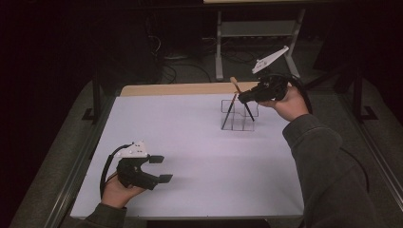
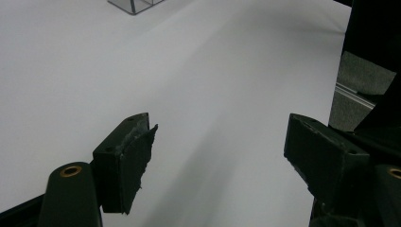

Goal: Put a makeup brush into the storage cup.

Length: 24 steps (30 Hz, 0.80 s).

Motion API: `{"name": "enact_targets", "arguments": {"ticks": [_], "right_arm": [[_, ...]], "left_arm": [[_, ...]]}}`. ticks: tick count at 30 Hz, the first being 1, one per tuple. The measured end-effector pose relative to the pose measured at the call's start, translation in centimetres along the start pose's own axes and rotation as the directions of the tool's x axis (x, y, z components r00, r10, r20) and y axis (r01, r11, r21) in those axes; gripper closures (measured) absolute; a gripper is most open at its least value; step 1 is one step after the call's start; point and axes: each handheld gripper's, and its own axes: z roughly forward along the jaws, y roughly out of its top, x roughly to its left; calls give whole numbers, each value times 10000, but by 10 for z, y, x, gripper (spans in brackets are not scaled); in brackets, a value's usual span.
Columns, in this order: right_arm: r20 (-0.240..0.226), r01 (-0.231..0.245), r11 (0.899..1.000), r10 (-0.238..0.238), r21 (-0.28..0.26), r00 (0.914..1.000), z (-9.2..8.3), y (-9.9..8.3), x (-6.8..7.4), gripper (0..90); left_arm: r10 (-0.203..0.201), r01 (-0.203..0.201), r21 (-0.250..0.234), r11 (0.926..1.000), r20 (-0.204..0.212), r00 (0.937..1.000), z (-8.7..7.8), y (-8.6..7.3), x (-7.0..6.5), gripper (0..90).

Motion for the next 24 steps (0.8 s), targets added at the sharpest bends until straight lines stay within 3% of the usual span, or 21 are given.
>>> {"name": "enact_targets", "arguments": {"ticks": [6, 7, 13, 18, 19, 21, 24], "right_arm": [[69, -145, 9999, 146, -78, 9999, 4, 5, -8, 827], [110, 68, 9999, -66, -121, 9999, 6, 5, -11, 826], [153, -214, 9998, 214, -2, 9997, 10, 10, -15, 827], [277, 12, 10000, -12, -25, 9996, 14, 13, -23, 827], [239, -236, 9997, 236, -7, 9994, 14, 14, -22, 826], [298, -31, 10000, 32, -50, 9996, 16, 14, -26, 826], [312, -351, 9994, 351, -10, 9989, 18, 14, -27, 826]], "left_arm": [[26, -26, -38, 10000, 20, 10000, 0, 0, 0, 234], [29, -29, -23, 10000, 16, 10000, 0, 0, 0, 234], [-17, 17, 22, 10000, 0, 10000, 0, -1, 1, 234], [56, -56, 43, 10000, 3, 10000, -1, -2, 3, 234], [12, -12, 25, 10000, 11, 10000, -1, -2, 3, 234], [-9, 9, 6, 10000, 21, 10000, 0, -2, 3, 234], [10, -10, 8, 10000, 17, 10000, 0, -2, 3, 234]]}}
